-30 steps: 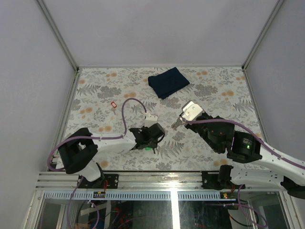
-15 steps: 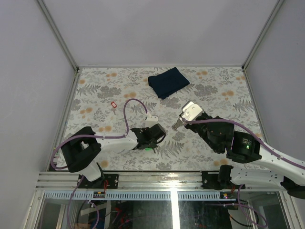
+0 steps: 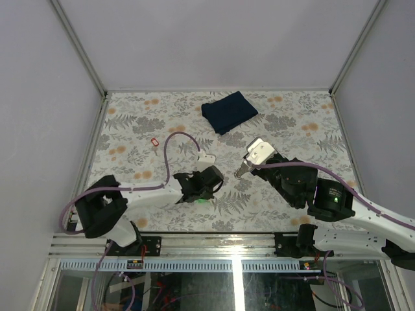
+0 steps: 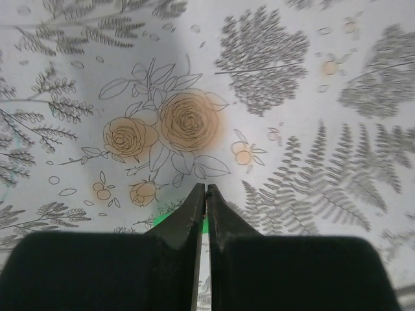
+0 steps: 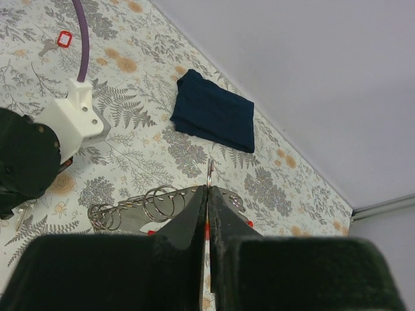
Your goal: Put the keys on the keyring
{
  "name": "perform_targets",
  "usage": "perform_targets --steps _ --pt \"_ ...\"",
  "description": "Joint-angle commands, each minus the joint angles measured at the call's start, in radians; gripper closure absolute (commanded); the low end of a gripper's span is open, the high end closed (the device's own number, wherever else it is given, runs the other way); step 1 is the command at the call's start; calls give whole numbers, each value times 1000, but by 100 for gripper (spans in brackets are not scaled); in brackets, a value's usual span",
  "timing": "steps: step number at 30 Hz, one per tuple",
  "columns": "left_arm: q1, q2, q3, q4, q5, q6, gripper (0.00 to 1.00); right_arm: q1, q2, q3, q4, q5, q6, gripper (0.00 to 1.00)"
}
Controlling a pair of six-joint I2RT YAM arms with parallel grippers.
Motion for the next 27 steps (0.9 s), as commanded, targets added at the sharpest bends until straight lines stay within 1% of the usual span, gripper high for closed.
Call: perform_targets --steps 1,7,11,16,20,22,23,25,27 --pt "-7 -147 10 60 -1 121 100 8 -18 5 84 18 -15 98" --pt "-6 -448 -56 145 1 272 100 9 -36 3 108 -53 -33 98" --pt "-7 -633 -83 198 40 361 100 8 -33 6 123 -117 -29 99" --pt "-5 -798 -110 295 67 439 100 8 -23 12 166 -187 -27 99" --pt "-6 -861 -88 327 132 532 100 8 -16 12 203 -251 -32 99" --pt "-6 -869 -71 327 160 581 100 8 -12 12 215 -267 -34 99" --pt "-5 -857 -49 293 144 596 100 8 -7 14 217 -268 -33 99" --pt "-6 -804 13 168 85 610 100 8 1 23 215 -257 -32 99" --pt "-3 -748 55 69 95 621 100 8 11 36 200 -229 -29 99"
